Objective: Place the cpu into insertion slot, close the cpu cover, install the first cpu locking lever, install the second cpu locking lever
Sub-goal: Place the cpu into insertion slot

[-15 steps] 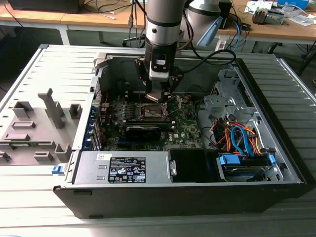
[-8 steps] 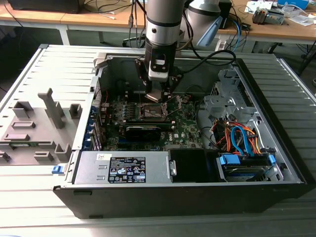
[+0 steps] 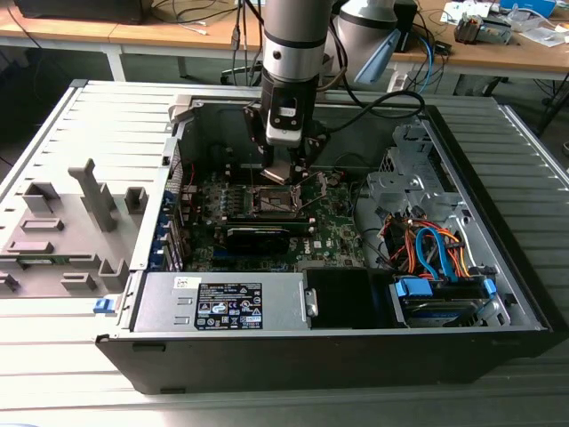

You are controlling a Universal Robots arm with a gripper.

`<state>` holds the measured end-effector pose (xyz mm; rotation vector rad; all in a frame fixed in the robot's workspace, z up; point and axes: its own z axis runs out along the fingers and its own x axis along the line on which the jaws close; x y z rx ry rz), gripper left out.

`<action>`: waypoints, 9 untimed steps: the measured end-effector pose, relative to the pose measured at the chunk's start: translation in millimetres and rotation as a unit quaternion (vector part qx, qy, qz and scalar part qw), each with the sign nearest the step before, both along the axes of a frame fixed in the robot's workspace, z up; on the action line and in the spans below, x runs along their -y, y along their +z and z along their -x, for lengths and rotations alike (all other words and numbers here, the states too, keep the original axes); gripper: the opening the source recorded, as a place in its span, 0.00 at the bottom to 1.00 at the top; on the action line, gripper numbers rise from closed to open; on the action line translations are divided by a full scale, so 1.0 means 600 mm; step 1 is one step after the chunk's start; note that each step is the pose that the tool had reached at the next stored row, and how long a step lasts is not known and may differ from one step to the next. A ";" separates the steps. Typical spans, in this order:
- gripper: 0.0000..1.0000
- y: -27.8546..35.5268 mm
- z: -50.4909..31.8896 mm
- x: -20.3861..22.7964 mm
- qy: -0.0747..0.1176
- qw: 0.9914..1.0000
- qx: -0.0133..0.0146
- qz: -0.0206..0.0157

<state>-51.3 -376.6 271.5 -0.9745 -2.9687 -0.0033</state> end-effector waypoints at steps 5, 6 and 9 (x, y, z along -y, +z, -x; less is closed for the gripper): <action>0.55 0.000 0.000 0.0000 -0.007 1.000 0.000 0.000; 0.55 0.000 0.000 0.0000 -0.008 1.000 0.000 0.000; 0.55 0.000 0.000 0.0000 -0.012 1.000 0.000 0.000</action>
